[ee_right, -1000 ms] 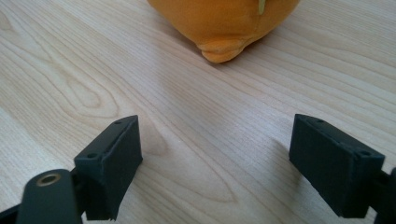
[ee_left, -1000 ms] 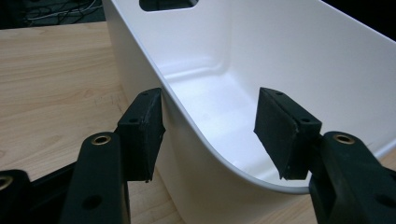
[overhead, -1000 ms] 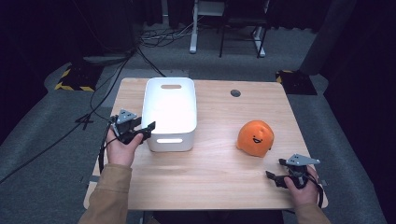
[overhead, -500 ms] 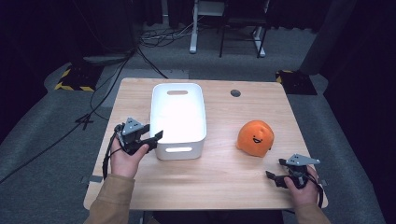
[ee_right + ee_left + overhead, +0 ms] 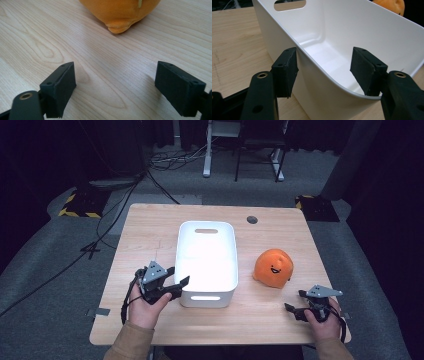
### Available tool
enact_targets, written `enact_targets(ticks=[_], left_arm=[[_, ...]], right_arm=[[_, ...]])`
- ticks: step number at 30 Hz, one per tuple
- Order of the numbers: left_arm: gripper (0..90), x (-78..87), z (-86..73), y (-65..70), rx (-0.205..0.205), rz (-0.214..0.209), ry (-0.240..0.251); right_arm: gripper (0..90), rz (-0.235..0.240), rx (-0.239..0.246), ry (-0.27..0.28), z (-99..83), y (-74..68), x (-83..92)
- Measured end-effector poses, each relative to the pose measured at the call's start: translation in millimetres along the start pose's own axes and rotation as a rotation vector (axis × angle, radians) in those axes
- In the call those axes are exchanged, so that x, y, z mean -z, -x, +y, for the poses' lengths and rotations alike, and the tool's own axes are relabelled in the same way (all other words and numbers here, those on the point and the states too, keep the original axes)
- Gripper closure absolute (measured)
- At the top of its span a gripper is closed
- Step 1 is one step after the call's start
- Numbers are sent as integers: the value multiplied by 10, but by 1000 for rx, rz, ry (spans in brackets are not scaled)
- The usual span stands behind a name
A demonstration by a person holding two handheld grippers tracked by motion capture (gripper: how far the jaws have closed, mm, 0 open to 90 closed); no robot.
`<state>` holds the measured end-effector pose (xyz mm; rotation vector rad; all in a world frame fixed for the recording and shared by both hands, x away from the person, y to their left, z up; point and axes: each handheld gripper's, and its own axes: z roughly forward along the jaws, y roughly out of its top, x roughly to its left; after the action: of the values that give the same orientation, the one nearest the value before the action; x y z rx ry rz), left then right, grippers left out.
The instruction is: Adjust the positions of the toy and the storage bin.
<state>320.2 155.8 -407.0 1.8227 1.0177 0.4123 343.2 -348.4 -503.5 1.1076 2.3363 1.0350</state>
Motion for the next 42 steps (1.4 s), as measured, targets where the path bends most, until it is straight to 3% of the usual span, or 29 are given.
enact_targets(ticks=[8, 19, 33, 42], left_arm=[[357, 33, -73, 307, -14, -12, -2], [298, 93, -173, 614, -20, -49, -12], [295, 183, -267, 855, -43, -92, -19], [244, 197, -285, 954, -46, -93, -35]], right_arm=[[172, -1, 0, 0, 0, -1, 0], [172, 0, 1, 0, 1, 0, 0], [172, 0, 0, 0, 1, 0, 0], [172, -1, 0, 0, 0, 0, 0]])
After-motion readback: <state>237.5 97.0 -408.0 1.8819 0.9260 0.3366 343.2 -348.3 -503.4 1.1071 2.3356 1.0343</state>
